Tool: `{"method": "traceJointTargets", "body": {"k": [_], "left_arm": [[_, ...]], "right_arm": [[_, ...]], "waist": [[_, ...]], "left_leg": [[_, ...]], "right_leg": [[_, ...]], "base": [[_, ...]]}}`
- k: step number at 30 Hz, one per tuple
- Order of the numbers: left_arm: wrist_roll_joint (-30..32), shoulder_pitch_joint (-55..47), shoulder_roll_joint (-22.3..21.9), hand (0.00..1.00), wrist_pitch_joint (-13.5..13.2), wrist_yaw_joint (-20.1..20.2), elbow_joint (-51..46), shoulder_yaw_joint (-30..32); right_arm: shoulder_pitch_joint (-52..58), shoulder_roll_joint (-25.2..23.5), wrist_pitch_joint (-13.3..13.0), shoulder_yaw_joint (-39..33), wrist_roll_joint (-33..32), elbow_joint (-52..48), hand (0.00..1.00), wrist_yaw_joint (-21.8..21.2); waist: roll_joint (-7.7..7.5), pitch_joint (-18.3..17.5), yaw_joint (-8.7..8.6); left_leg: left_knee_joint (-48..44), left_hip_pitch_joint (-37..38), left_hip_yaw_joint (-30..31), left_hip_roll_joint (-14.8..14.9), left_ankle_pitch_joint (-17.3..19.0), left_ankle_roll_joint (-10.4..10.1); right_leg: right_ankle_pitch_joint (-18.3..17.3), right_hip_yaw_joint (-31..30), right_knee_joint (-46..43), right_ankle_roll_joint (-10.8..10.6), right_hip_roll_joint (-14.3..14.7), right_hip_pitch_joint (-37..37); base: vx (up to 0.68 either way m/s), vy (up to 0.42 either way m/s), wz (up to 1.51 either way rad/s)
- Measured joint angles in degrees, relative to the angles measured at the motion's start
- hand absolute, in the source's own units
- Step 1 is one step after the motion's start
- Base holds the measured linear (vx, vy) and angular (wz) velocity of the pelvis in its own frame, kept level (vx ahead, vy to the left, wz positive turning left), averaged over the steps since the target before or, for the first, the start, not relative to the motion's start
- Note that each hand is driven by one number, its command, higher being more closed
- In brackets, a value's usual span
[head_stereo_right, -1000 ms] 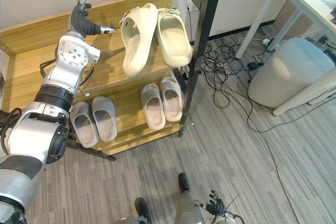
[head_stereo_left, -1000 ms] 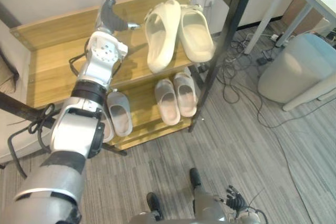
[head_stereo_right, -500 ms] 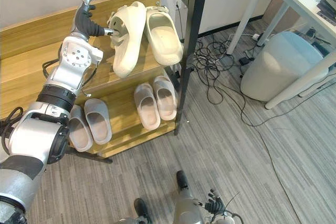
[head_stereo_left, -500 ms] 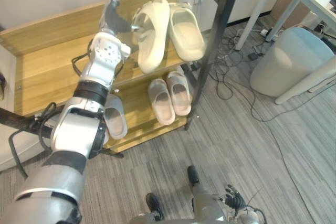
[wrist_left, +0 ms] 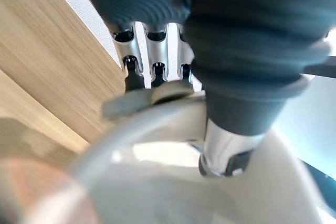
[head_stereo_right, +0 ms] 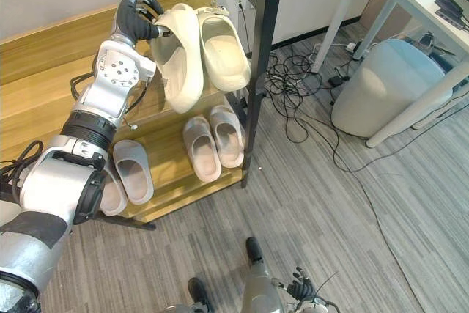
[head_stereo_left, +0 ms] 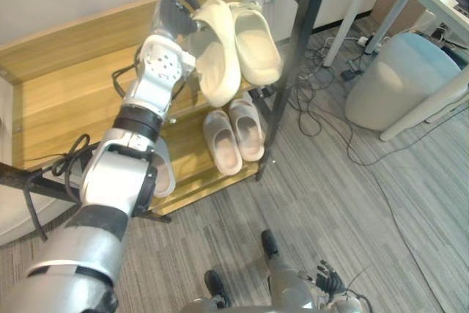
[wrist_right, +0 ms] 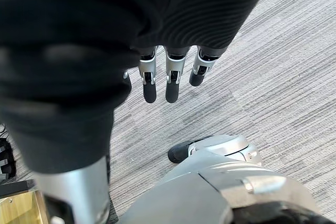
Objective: Organize the slippers on the shoe rack
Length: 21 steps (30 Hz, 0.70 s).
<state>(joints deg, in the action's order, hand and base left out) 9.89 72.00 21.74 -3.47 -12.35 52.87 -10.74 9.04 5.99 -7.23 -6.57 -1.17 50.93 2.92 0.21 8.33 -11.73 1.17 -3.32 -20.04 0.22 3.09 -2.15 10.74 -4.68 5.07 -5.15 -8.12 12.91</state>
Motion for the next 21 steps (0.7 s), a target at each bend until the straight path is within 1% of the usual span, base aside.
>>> {"method": "traceJointTargets", "body": {"k": [5, 11, 12, 17, 21], "left_arm": [[0.2, -0.01, -0.01, 1.0, 0.04, 0.11, 0.0, -0.2], [5.67, -0.02, 0.13, 1.0, 0.08, 0.08, 0.0, -2.06], [8.1, -0.05, 0.31, 1.0, 0.08, 0.08, 0.0, -2.45], [15.42, -0.05, 1.99, 1.0, 0.02, -0.02, -0.55, -5.07], [21.83, -0.14, 4.1, 1.0, 0.09, -0.64, -1.92, -8.4]], "right_arm": [[0.02, 0.02, 0.0, -0.06, -0.02, 0.04, 0.0, -0.01], [0.02, 0.17, -0.01, -0.02, -0.04, 0.42, 0.0, 0.0], [0.02, 0.2, -0.03, 0.0, -0.05, 0.53, 0.0, 0.05], [-0.01, 0.29, -0.31, 0.15, -0.05, 0.88, 0.0, 0.36], [-0.03, 0.34, -1.21, 0.37, -0.05, 1.5, 0.0, 0.52]], "waist": [[0.05, 0.03, 0.15], [0.12, 0.06, 0.83], [0.14, 0.07, 0.95], [0.25, 0.07, 1.01], [0.42, 0.11, 1.07]], "left_leg": [[0.0, 0.34, -0.02, -0.02, 0.03, 0.01], [-0.05, 0.74, 0.12, -0.02, 0.03, 0.01], [-0.09, 0.74, 0.13, -0.04, 0.03, 0.01], [-0.26, 0.72, 0.14, -0.03, 0.05, -0.03], [-0.31, 0.63, 0.13, -0.03, 0.1, -0.09]], "right_leg": [[0.0, -0.01, 0.0, 0.0, -0.02, -0.34], [-0.01, 0.12, 0.0, 0.02, -0.04, -0.78], [-0.02, 0.12, 0.0, 0.02, -0.05, -0.78], [-0.34, 0.15, 0.0, 0.5, -0.05, -0.8], [-0.34, 0.17, 0.0, 0.51, -0.04, -0.72]], "base": [[0.01, 0.012, 0.0], [0.0, 0.0, 0.0], [0.0, 0.0, 0.0], [0.0, 0.0, 0.0], [0.0, 0.0, 0.0]]}}
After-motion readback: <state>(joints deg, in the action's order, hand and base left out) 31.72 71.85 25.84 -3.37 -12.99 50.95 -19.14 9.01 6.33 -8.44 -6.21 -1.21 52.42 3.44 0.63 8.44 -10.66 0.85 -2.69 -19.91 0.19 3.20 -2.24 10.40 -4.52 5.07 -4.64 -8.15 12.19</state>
